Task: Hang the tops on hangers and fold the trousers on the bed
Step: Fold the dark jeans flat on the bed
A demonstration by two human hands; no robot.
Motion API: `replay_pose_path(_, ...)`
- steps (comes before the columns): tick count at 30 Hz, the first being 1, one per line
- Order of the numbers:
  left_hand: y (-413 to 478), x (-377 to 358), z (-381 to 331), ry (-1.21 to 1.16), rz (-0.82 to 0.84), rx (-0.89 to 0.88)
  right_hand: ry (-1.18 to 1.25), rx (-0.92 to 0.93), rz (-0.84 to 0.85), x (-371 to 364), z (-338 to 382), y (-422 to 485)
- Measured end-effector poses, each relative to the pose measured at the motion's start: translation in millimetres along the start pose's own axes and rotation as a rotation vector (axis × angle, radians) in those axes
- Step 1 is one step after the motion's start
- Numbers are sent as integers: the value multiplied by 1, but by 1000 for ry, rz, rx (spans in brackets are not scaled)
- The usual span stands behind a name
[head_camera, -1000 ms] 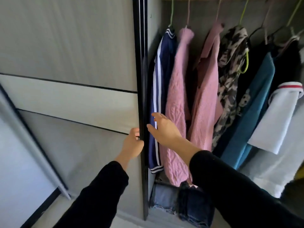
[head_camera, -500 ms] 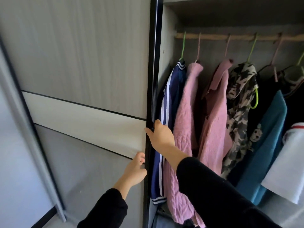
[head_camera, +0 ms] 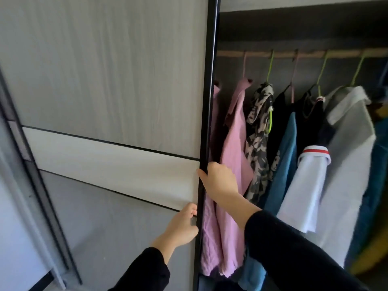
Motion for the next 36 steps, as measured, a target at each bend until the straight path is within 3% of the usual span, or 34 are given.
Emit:
replay_pose_path(5,-8,-64,-46,70,110,-48,-142,77,-150,48,-58,-28)
replay_pose_path(9,-15,-122,-77,177,176,-101,-359,355,-406,88,-88,-53)
replay_pose_path(11,-21,-145,-95,304,180,-174,-588,387,-339,94,-111,-60)
replay_pose_path(14,-36,-152,-137,503,-153,-435,-924,343,-265,98,-151,-74)
replay_pose_path(16,-44,-150,-165,555,-373,-525,-1018,300,-243,107,-177,-88)
replay_pose_path(18,-45,-148,-188,641,-470,-554,-1076,268,-231,120,-201,-100)
replay_pose_path(24,-35,-184,-230,848,-377,-539,-974,141,-199,155,-267,-128)
replay_pose_path(36,-44,-248,-284,1147,-267,-813,-923,-69,-107,175,-351,-153)
Point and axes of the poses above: each hand's wrist, its own y-axis towards the middle knuckle, its own x-axis out of the back of the hand, z = x × y, the point moved 6 cm from there along y, towards the middle knuckle, and after that the axes turned 12 degrees about -y, right-handed, at the moved point
